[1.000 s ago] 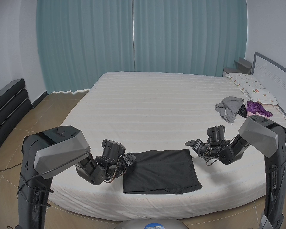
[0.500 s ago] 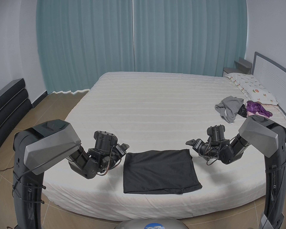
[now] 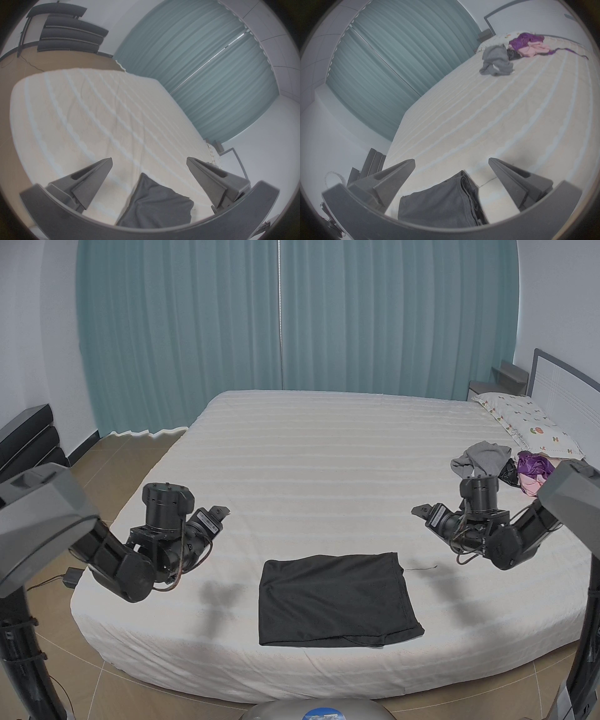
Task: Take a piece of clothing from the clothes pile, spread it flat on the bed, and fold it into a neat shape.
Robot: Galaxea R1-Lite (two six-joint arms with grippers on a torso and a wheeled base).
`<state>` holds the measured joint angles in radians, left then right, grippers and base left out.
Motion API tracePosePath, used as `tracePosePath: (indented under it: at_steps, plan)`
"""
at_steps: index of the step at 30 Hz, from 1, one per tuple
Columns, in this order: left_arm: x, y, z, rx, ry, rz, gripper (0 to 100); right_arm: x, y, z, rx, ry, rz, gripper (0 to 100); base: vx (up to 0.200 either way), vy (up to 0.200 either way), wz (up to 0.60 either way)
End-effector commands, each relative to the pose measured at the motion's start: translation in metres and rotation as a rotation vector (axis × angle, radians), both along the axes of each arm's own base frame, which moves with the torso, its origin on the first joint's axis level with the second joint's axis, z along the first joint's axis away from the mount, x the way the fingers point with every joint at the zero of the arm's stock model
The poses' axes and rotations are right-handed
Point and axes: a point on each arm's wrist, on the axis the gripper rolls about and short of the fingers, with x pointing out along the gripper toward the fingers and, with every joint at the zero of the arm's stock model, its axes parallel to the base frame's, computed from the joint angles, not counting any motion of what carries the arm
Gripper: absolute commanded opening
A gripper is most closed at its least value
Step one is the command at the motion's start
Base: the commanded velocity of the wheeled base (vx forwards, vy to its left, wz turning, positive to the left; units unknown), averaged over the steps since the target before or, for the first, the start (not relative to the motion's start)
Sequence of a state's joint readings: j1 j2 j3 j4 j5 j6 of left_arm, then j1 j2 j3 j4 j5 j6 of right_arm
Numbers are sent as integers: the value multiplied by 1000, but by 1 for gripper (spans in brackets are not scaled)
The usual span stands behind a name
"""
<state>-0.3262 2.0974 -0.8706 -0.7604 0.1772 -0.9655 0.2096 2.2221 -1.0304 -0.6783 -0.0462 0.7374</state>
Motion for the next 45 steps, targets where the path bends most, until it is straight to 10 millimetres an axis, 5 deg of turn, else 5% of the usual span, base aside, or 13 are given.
tracePosePath:
  at_steps: [1,7,13,28,34,38,45]
  plan:
    - [-64,26,86,-2,-213,32,100,-82,-38,79,-66,-216,-20,100,0,0,0]
    - [-120,50,123,61,-346,60,100,-161,-51,103,-160,-345,17,100,0,0,0]
    - [-174,68,134,117,-426,94,100,-230,-57,113,-258,-455,113,100,0,0,0]
    - [-272,99,102,329,-489,153,100,-345,-75,89,-464,-628,134,100,0,0,0]
    - [-321,116,92,433,-483,181,100,-405,-85,71,-691,-678,160,100,0,0,0]
    - [-348,124,85,507,-530,207,100,-426,-88,74,-779,-668,154,100,0,0,0]
    - [-377,128,72,644,-528,327,100,-424,-92,72,-819,-596,4,100,0,0,0]
